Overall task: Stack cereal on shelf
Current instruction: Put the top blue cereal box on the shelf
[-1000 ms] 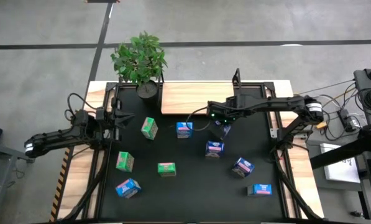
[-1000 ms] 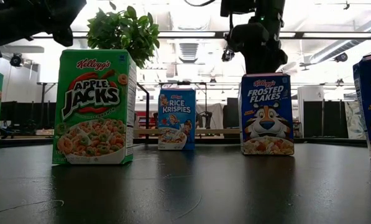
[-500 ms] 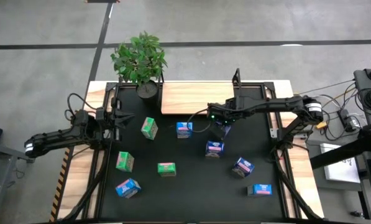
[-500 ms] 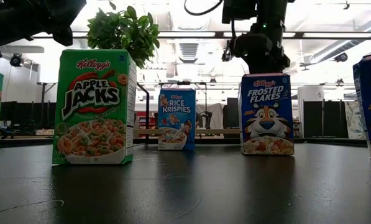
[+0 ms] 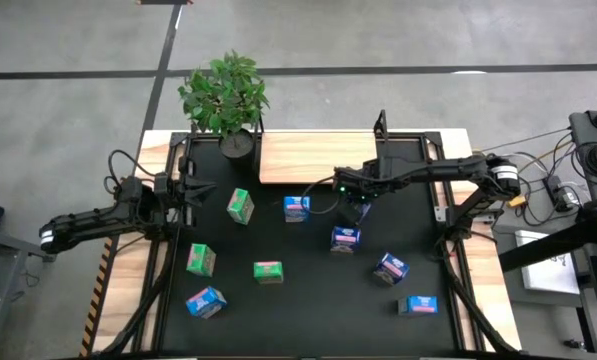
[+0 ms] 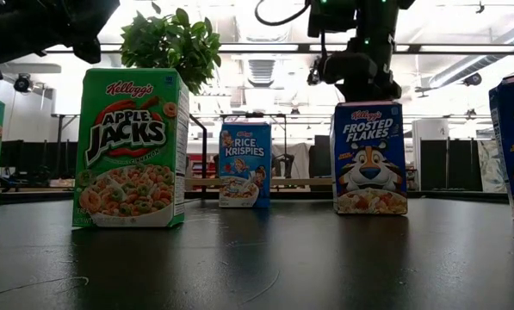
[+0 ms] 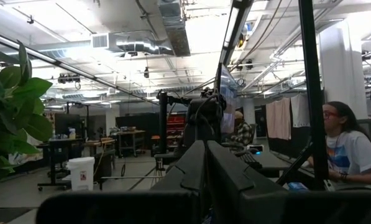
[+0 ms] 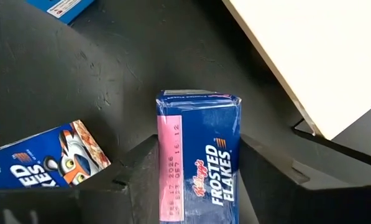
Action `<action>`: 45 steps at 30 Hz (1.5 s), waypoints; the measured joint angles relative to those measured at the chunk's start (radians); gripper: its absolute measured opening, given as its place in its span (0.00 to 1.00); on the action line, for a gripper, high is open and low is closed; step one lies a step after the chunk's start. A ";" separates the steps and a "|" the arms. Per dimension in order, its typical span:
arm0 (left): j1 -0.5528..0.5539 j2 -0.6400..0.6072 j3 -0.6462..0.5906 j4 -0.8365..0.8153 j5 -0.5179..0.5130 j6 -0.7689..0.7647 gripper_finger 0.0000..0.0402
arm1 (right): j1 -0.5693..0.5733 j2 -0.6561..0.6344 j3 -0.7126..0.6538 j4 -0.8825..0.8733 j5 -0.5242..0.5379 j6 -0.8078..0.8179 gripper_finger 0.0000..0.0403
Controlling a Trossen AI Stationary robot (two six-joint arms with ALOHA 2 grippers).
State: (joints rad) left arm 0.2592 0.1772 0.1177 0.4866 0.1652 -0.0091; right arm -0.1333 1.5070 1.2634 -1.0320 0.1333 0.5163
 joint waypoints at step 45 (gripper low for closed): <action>0.000 0.000 0.000 0.001 0.001 0.012 0.00 | -0.274 0.270 0.647 -0.059 -0.015 -0.823 0.34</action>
State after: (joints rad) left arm 0.2592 0.1772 0.1177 0.4877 0.1661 0.0029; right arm -0.4072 1.7773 1.9106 -1.0913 0.1181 -0.3065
